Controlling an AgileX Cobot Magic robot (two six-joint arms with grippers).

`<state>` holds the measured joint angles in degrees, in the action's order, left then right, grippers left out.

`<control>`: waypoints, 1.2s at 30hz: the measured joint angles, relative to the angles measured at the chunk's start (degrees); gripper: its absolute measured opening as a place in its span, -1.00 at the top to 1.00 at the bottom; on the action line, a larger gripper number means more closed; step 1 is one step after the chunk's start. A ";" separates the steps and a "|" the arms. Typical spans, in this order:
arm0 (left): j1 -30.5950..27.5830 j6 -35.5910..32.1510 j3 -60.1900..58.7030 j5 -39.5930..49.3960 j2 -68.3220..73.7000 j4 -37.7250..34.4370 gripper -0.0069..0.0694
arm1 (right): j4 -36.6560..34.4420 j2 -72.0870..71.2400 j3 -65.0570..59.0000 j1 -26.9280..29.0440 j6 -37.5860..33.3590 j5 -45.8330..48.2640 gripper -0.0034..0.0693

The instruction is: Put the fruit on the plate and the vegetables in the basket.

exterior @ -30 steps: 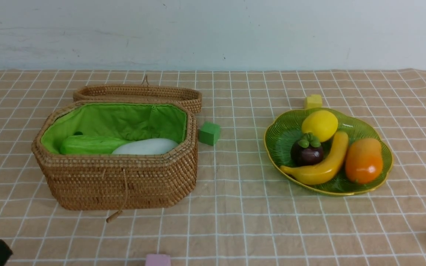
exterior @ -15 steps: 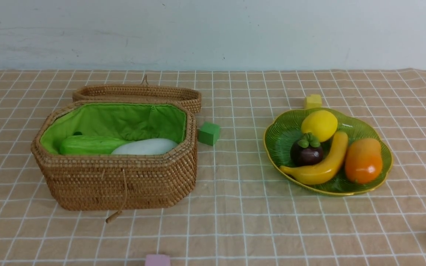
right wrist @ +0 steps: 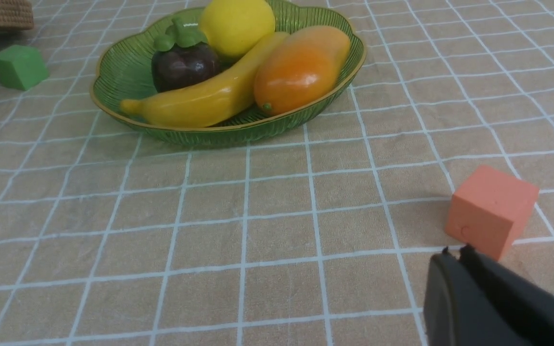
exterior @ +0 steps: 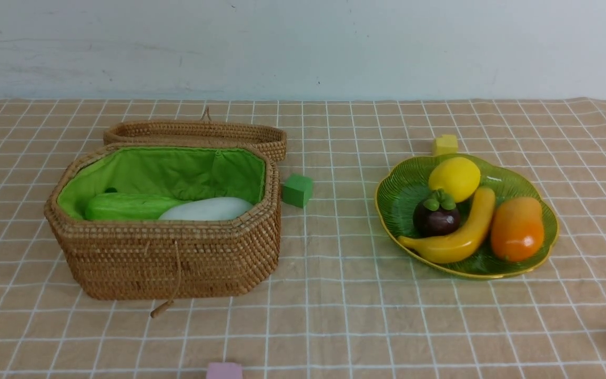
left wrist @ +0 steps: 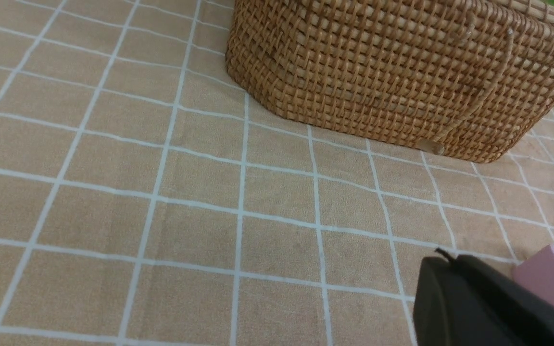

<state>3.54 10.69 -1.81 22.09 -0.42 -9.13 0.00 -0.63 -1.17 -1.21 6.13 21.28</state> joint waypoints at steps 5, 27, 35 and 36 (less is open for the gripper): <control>0.00 0.00 0.00 0.00 0.00 0.00 0.85 | 0.00 0.00 0.00 0.00 0.00 0.00 0.82; 0.00 0.00 0.00 0.00 0.00 0.00 0.81 | 0.00 0.00 0.00 0.00 0.00 0.00 0.79; 0.00 0.00 0.00 0.00 0.00 0.00 0.79 | 0.00 0.00 0.00 0.00 0.00 0.00 0.79; 0.00 0.00 0.00 0.00 0.00 0.00 0.79 | 0.00 0.00 0.00 0.00 0.00 0.00 0.79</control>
